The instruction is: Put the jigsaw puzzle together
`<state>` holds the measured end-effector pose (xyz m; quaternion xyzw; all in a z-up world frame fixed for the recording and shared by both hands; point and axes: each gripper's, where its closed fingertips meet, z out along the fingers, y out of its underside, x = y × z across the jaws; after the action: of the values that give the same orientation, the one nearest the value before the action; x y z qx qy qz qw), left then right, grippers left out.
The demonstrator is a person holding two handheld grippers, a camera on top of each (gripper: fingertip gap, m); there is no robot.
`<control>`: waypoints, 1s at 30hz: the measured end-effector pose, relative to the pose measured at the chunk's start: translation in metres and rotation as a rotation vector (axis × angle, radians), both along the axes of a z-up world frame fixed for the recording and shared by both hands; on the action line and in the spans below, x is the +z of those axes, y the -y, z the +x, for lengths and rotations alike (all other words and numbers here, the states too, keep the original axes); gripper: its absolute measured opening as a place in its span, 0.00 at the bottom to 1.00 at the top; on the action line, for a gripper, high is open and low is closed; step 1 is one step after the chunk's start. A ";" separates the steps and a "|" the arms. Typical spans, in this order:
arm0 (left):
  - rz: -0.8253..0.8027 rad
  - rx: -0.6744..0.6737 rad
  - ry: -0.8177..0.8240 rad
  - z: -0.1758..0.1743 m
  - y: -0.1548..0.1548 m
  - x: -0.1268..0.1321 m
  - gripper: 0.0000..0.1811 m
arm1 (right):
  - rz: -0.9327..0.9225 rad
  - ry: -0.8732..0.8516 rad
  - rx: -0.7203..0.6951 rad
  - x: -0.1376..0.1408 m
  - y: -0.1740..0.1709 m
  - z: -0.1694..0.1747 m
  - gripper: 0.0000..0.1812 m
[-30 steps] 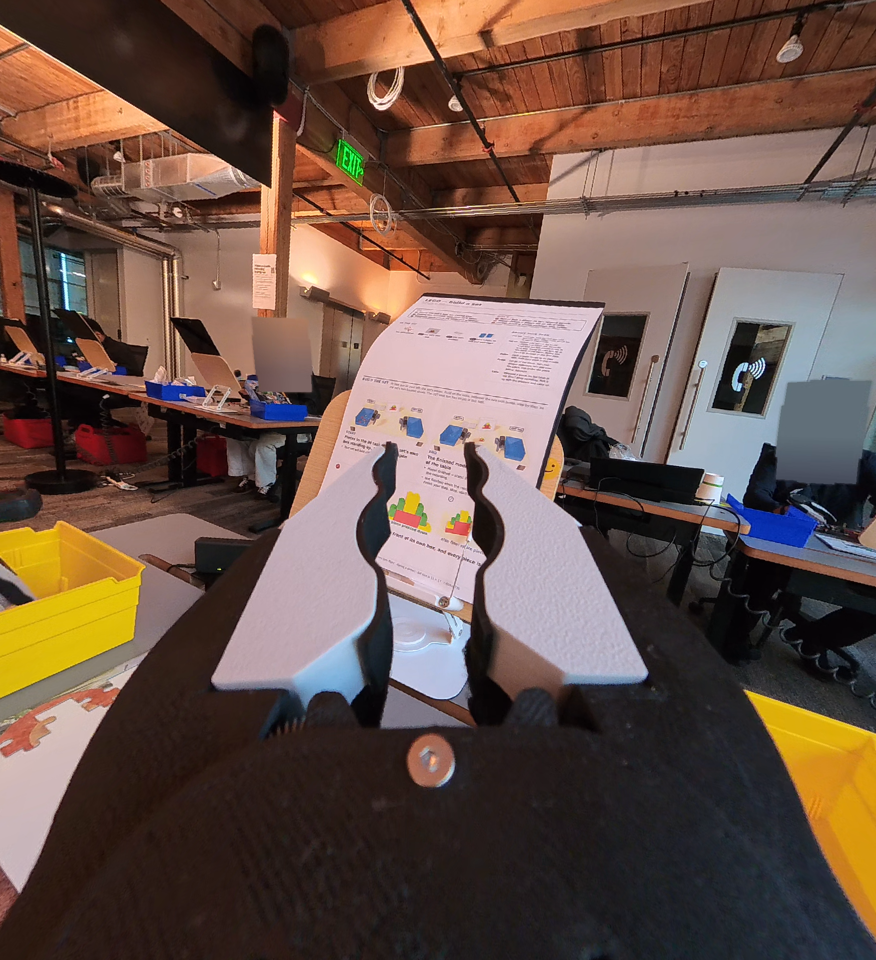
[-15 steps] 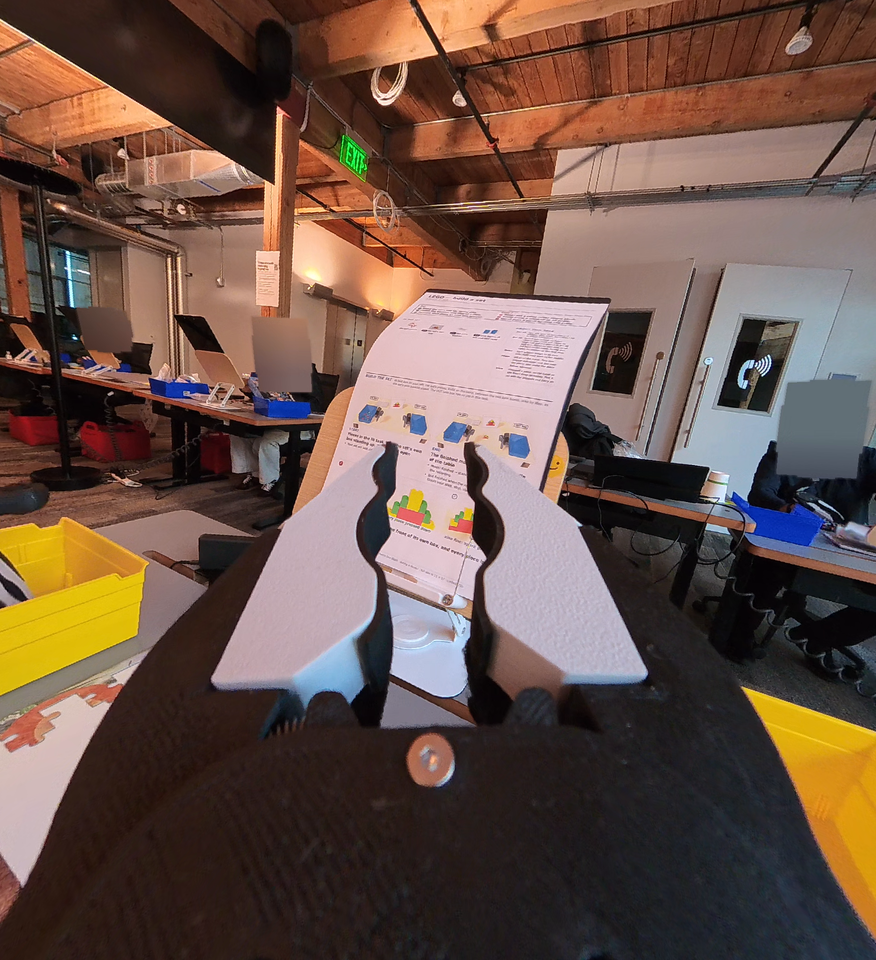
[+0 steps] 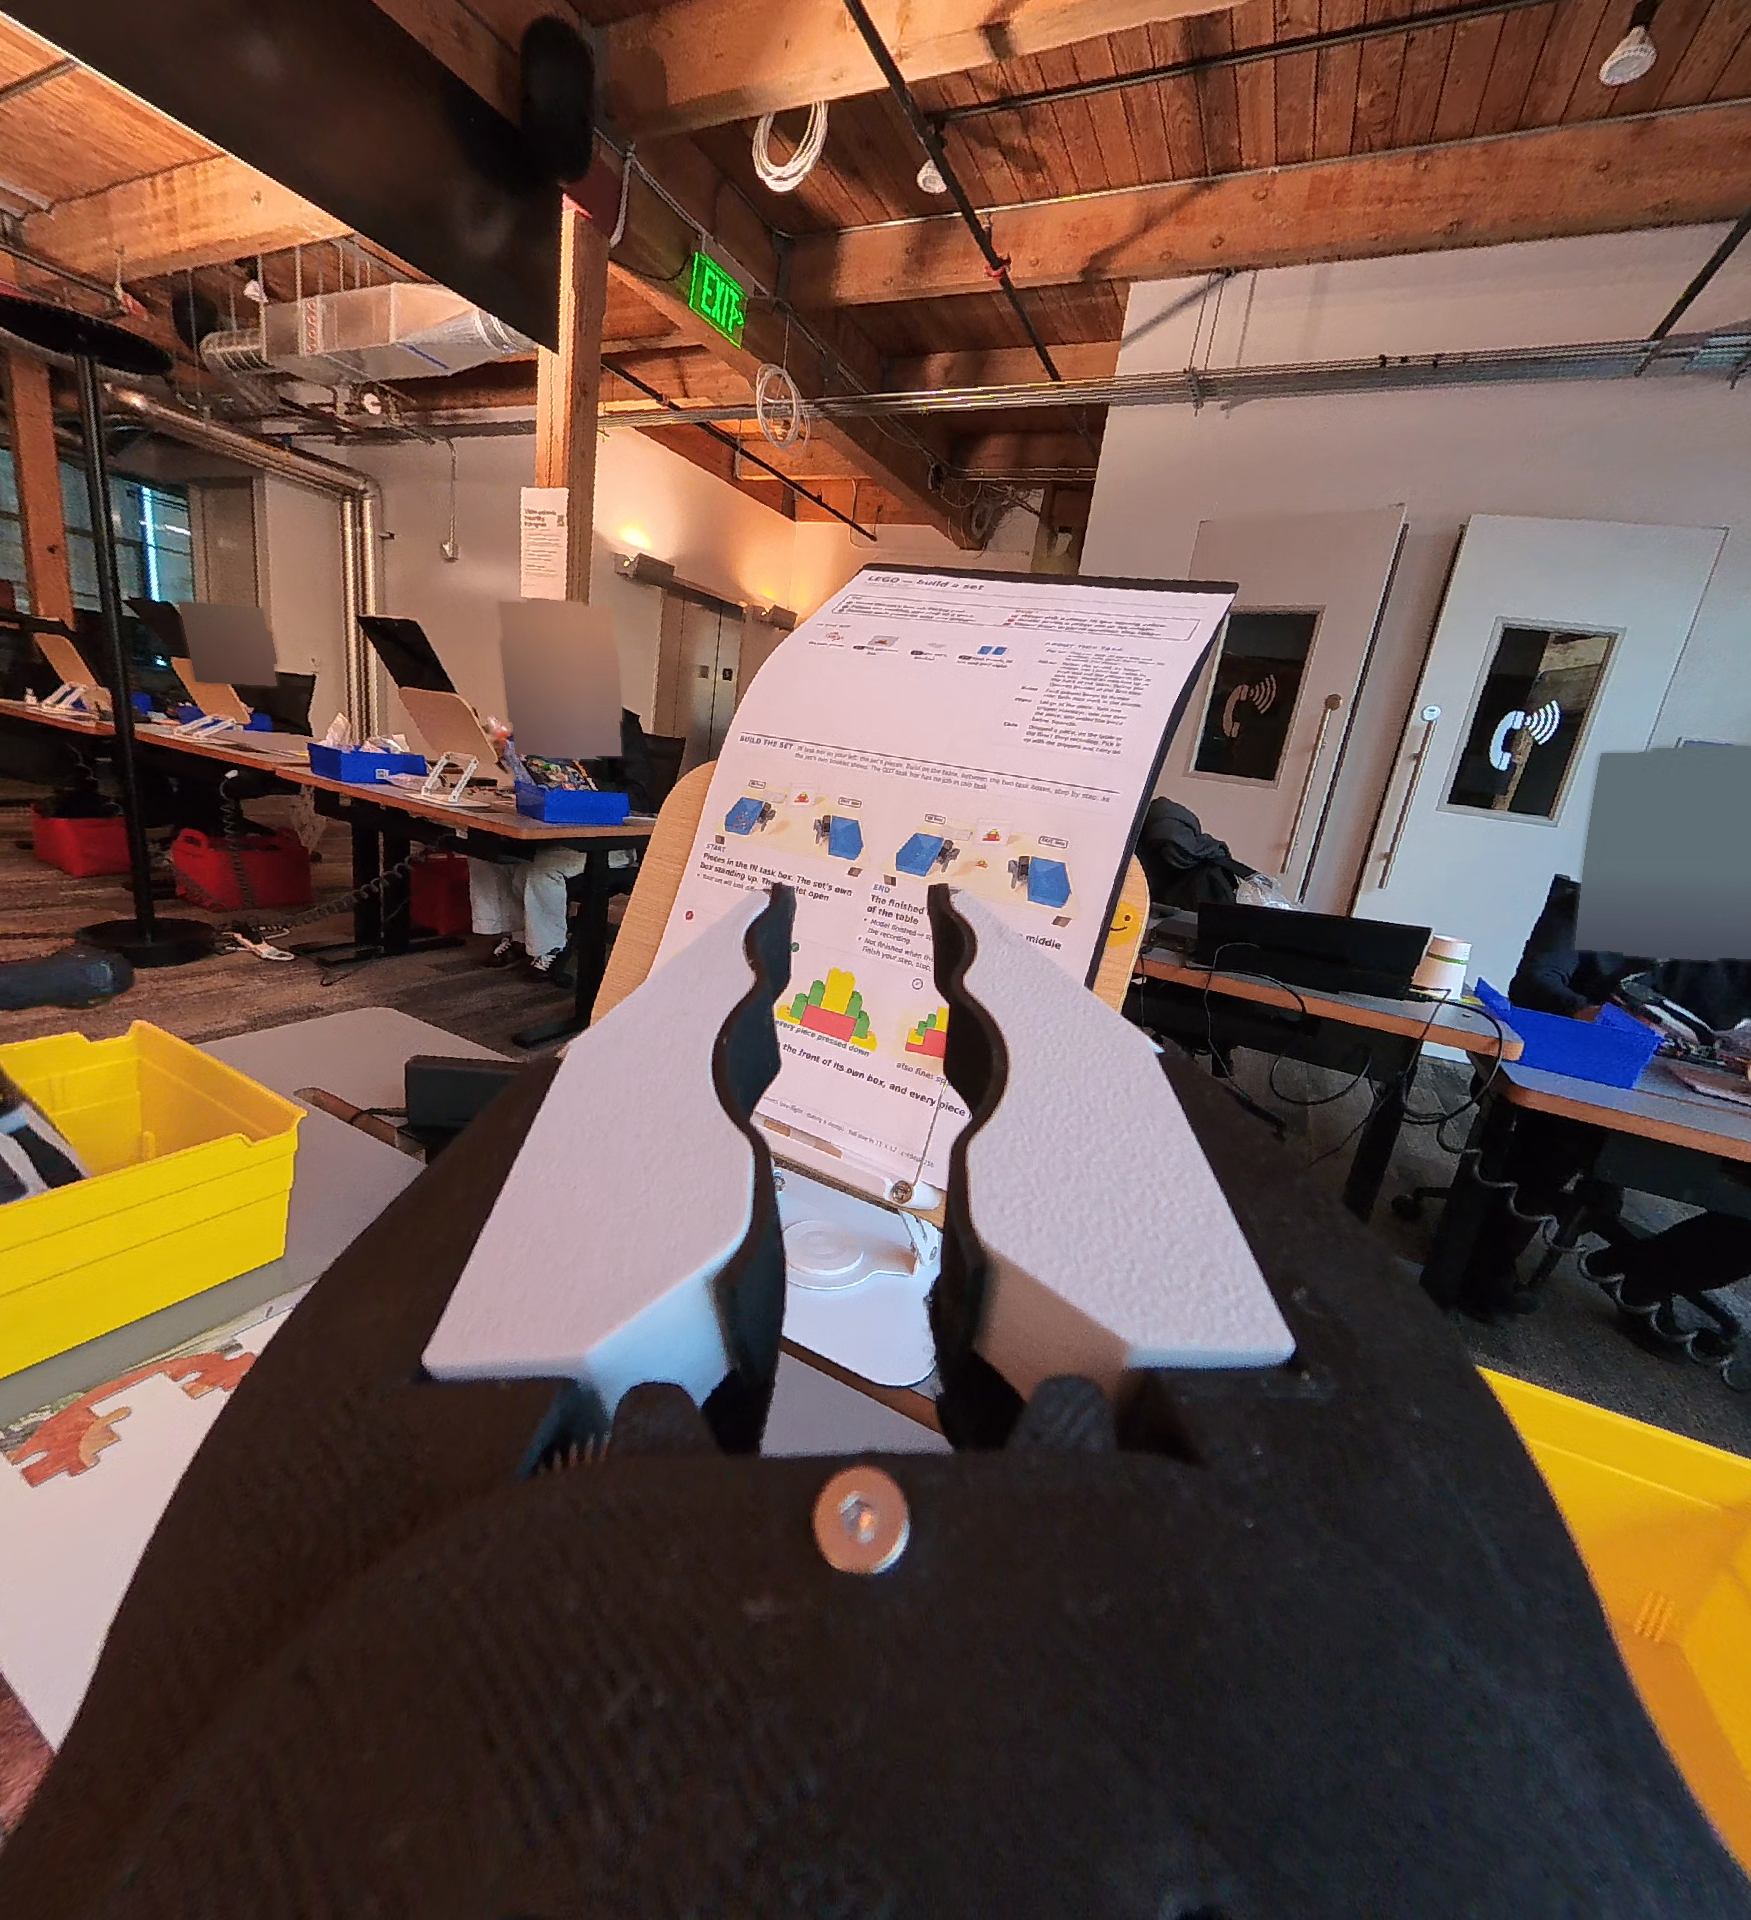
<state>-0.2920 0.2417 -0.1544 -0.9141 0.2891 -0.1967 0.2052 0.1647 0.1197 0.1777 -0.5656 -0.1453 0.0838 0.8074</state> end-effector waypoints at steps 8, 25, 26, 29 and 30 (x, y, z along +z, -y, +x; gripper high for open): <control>0.082 -0.065 -0.282 -0.008 0.000 -0.010 0.26 | 0.002 -0.002 0.000 0.001 0.001 0.001 0.14; 0.191 0.047 0.156 0.018 0.003 0.099 0.16 | -0.001 0.033 0.100 -0.003 -0.002 -0.032 0.14; 0.183 -0.009 0.337 0.040 0.015 0.127 0.16 | 0.008 0.063 0.155 -0.005 0.000 -0.049 0.14; 0.080 -0.296 0.855 0.096 0.078 0.215 0.16 | 0.028 0.199 0.377 -0.021 0.011 -0.116 0.15; 0.031 -0.392 0.966 0.107 0.100 0.235 0.16 | 0.042 0.256 0.448 -0.028 0.017 -0.140 0.17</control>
<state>-0.1851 0.1421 0.0805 -0.6447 0.3304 -0.6263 0.2881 0.0244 0.1025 0.1495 -0.5083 -0.3697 0.1854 0.7554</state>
